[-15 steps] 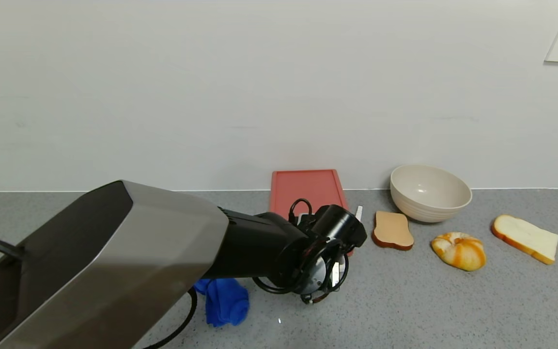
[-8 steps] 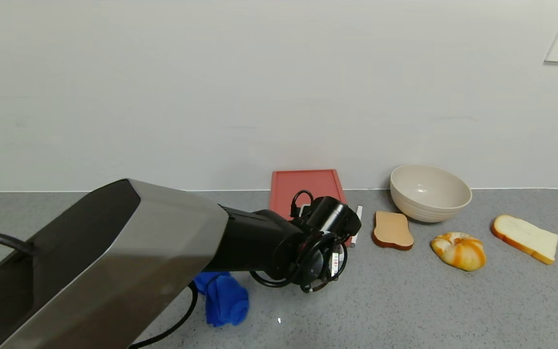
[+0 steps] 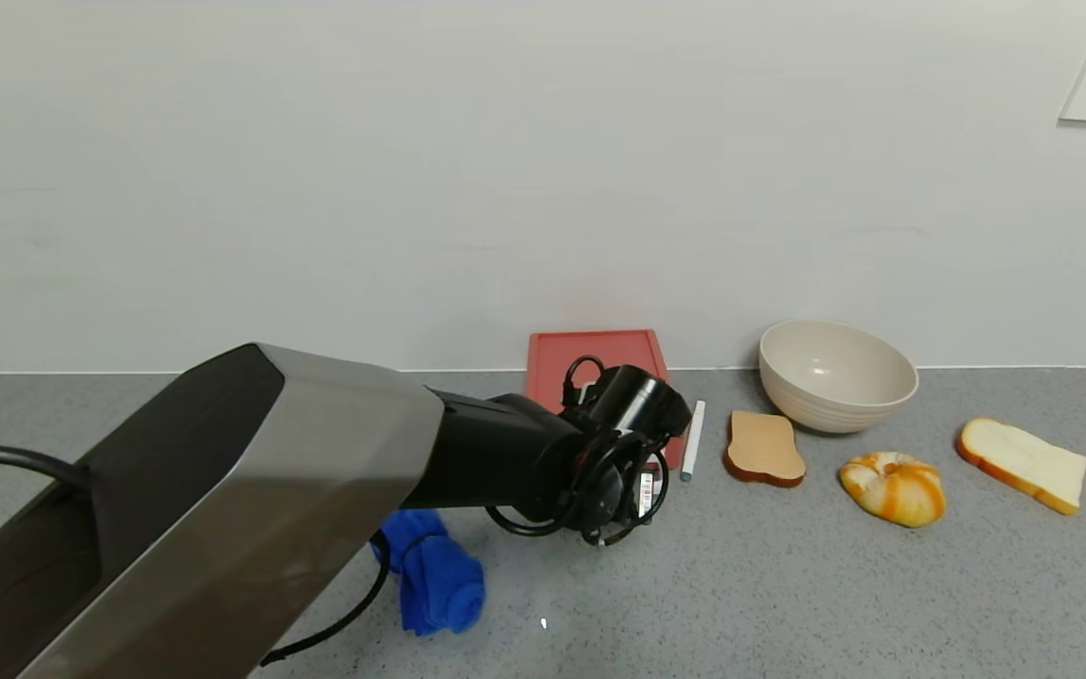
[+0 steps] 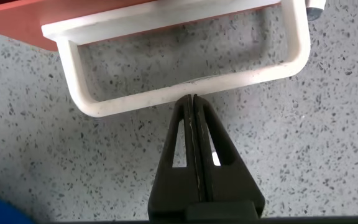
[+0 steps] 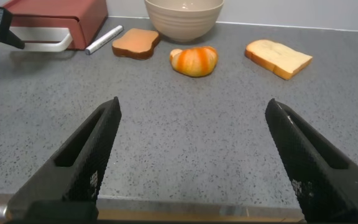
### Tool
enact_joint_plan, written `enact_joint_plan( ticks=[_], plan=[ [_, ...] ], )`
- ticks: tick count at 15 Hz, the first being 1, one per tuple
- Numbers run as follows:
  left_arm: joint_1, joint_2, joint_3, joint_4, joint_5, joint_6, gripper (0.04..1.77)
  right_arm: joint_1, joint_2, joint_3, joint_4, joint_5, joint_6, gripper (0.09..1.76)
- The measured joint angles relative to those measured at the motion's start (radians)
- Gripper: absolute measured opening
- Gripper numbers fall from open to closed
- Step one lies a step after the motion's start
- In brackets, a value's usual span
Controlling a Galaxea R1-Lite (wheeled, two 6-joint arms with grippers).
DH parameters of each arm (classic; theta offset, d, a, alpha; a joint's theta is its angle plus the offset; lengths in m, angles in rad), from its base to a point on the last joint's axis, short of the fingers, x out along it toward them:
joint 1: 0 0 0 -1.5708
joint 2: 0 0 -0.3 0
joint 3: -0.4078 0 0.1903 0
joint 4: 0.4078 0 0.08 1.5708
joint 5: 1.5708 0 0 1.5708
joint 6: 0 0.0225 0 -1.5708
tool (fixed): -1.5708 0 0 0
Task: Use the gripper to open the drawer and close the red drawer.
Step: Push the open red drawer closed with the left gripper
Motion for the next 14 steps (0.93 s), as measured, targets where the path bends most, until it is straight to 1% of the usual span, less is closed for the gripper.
enact_joint_plan(
  ticks=[3, 8, 14],
  plan=[
    [0.011, 0.008, -0.019, 0.000, 0.000, 0.023, 0.11, 0.000, 0.000, 0.000, 0.000, 0.000, 0.000, 1.71],
    [0.023, 0.016, -0.043, 0.000, 0.000, 0.031, 0.11, 0.000, 0.000, 0.000, 0.000, 0.000, 0.000, 1.71],
    [0.020, -0.001, -0.034, 0.017, 0.004, 0.031, 0.11, 0.000, 0.000, 0.000, 0.000, 0.000, 0.001, 1.71]
  ],
)
